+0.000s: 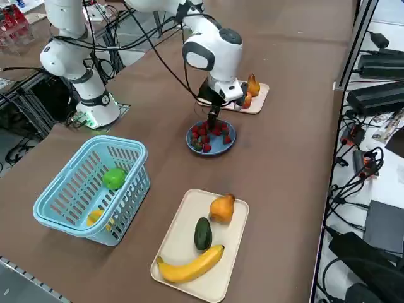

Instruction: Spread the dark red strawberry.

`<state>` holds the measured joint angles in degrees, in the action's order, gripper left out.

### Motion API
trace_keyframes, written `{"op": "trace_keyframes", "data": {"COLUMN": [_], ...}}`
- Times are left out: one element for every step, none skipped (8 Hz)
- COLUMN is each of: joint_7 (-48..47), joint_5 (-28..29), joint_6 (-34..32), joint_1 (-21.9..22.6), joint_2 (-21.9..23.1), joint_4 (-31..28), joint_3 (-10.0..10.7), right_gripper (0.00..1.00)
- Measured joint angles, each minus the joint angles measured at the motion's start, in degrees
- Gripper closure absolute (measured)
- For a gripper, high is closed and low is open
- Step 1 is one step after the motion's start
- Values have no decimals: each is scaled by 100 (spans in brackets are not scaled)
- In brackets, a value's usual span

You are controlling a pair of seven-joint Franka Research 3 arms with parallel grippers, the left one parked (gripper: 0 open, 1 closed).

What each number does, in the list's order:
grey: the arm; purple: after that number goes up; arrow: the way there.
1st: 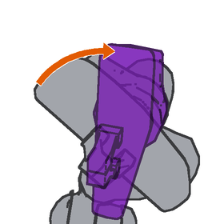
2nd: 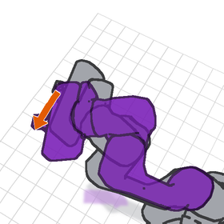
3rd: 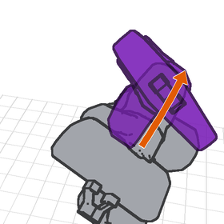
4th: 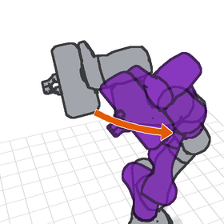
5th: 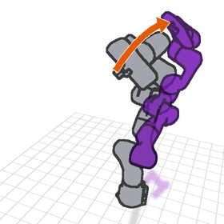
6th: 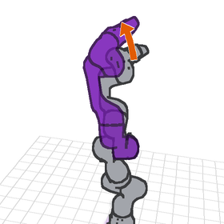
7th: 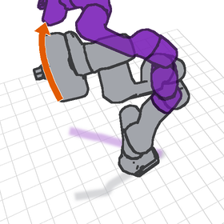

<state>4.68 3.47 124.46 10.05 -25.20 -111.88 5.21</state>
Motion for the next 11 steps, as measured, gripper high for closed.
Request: {"op": "trace_keyframes", "data": {"joint_7": [0, -3, -11, -47, -81, -110, -133, -146, -149, -151, -154], "joint_5": [2, 2, 3, 4, 5, 5, 5, 5, 5, 5, 5], "joint_6": [52, 87, 103, 108, 112, 115, 117, 128, 157, 181, 193], "joint_1": [0, -2, -3, 1, 12, 31, 55, 64, 63, 63, 63], "joint_2": [-27, -75, -114, -133, -135, -135, -135, -135, -134, -135, -141], "joint_4": [1, 3, 3, 5, 8, 16, 22, 25, 27, 27, 27], "joint_3": [0, 0, 1, 0, -6, -16, -19, -20, -20, -20, -20], "right_gripper": [18, 21, 22, 23, 26, 29, 31, 34, 34, 34, 34]}}
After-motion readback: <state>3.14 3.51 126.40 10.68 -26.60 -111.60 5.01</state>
